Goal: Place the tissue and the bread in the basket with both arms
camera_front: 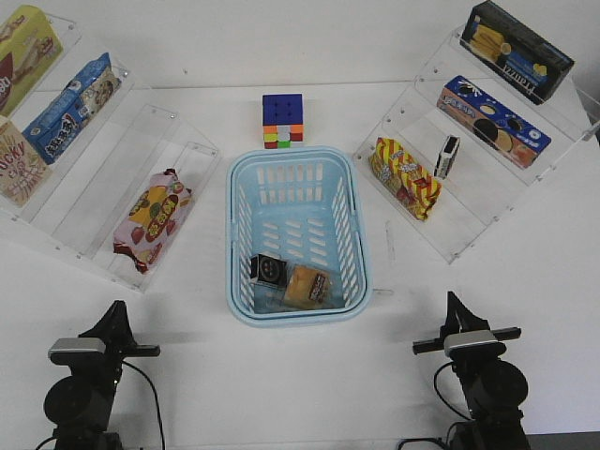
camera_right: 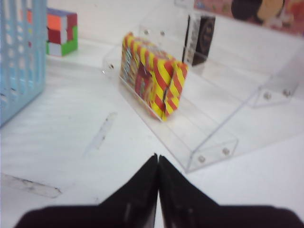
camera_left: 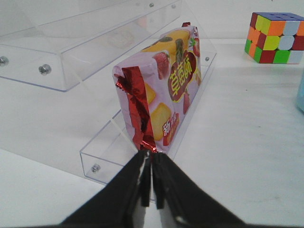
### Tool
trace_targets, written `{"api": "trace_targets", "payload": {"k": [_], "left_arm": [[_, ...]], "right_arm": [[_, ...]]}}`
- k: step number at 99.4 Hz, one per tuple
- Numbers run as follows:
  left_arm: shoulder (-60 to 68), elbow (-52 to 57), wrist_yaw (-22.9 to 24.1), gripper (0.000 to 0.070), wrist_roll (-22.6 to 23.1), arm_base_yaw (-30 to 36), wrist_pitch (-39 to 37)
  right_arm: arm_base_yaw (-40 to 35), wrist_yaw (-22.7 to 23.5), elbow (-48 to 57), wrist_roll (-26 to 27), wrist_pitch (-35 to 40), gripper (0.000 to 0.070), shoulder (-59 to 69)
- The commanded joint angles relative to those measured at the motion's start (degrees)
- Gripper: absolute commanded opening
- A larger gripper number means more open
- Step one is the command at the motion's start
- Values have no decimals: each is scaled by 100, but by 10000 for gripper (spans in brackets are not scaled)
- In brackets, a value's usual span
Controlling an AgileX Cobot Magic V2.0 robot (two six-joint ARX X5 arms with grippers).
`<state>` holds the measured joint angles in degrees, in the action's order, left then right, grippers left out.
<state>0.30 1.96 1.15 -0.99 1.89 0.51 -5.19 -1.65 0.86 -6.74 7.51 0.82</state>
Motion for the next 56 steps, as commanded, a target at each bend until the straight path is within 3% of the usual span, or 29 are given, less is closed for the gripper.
{"api": "trace_targets", "payload": {"k": [1,56], "left_arm": [[-11,-114,-7,1,-13,-7,-59],[-11,-114,-7,1,-13,-7,-59]], "right_arm": [[-4,11,-13,162,-79,1,2],[-9,9,-13,162,-162,1,0]]}}
